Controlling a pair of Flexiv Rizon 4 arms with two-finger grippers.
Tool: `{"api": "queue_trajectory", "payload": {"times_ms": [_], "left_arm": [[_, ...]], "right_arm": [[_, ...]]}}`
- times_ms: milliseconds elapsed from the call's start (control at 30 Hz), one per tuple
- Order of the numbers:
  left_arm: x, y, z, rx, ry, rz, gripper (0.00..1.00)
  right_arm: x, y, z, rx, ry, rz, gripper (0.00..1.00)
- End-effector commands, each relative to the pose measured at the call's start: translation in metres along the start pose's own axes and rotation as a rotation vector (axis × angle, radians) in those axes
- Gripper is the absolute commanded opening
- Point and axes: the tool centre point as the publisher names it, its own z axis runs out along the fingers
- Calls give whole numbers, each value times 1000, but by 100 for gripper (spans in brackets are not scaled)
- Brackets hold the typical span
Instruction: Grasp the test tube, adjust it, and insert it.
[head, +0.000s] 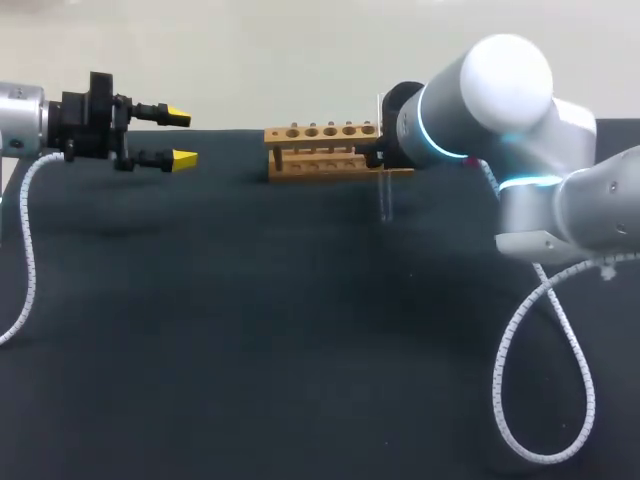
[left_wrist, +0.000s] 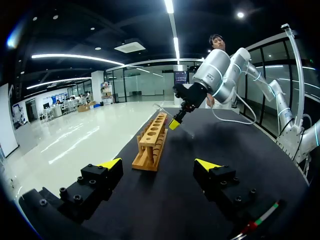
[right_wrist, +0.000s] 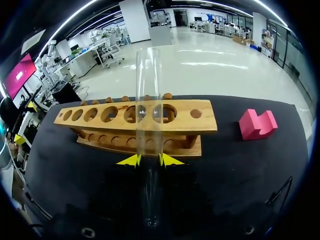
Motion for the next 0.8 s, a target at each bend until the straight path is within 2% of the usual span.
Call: {"api": "queue_trajectory", "payload": {"times_ms": [33,433,800], "left_arm": [[1,0,0,0,-2,3,100],[1,0,0,0,-2,3,100],[1,0,0,0,-2,3,100]], "right_arm": [[-1,0,1,7,11,3,0],[4,-4,-15,57,-127,71,0],[9,-10,-39,147,-268,116,0]]}}
